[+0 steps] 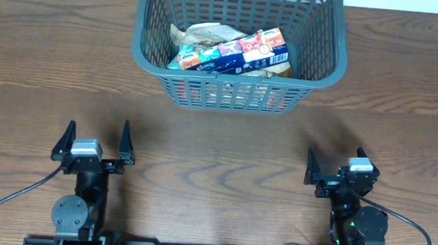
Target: Pack container
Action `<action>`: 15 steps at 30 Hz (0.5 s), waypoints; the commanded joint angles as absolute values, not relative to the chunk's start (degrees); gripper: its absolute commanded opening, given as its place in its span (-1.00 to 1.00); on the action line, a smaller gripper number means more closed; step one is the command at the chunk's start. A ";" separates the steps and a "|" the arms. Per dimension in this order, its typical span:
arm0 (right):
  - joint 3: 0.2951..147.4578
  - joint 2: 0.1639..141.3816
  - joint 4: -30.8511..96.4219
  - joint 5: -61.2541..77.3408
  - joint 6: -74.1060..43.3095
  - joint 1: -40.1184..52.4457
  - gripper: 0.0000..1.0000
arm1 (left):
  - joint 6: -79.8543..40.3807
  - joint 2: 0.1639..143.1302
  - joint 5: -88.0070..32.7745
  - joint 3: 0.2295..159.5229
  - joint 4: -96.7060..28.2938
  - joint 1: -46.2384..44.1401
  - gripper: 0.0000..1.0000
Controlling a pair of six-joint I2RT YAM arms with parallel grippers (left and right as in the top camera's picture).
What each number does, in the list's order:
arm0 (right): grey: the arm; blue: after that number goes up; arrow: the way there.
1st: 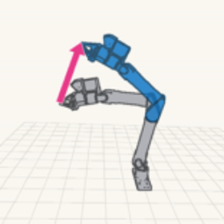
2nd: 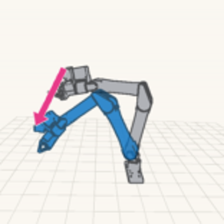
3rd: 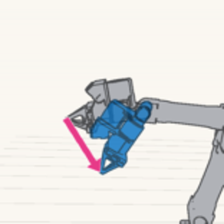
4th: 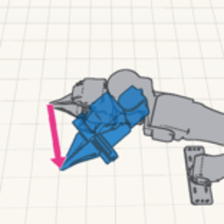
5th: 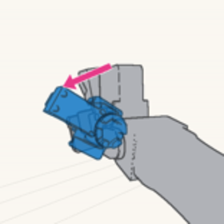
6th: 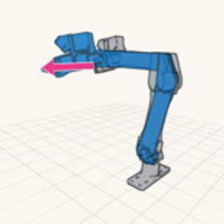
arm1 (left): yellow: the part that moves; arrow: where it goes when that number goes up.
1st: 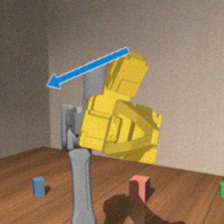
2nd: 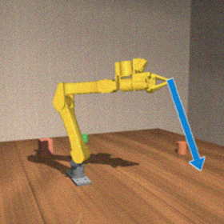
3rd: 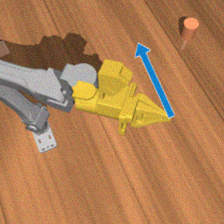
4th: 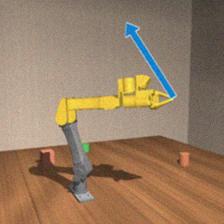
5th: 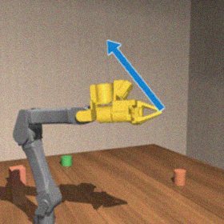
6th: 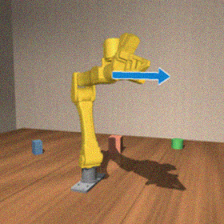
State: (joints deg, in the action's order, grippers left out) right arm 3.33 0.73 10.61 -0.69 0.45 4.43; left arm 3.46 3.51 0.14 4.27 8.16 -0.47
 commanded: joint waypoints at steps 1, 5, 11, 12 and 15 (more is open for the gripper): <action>3.09 0.38 10.52 -1.04 -0.36 5.34 0.98 | 4.45 1.30 2.24 2.85 8.69 -0.34 0.97; 3.09 0.38 10.52 -1.04 -0.36 5.32 0.98 | 4.38 0.12 2.20 0.64 9.13 -0.40 0.97; 3.09 0.38 10.52 -1.04 -0.36 5.34 0.99 | 4.14 0.12 2.15 0.23 5.10 -1.10 0.97; 3.09 0.38 10.52 -1.04 -0.36 5.34 0.99 | 3.86 0.12 2.13 0.23 3.88 -1.10 0.97; 3.09 0.38 10.52 -1.04 -0.36 5.34 0.98 | 2.63 0.12 2.11 0.23 -0.05 -1.10 0.97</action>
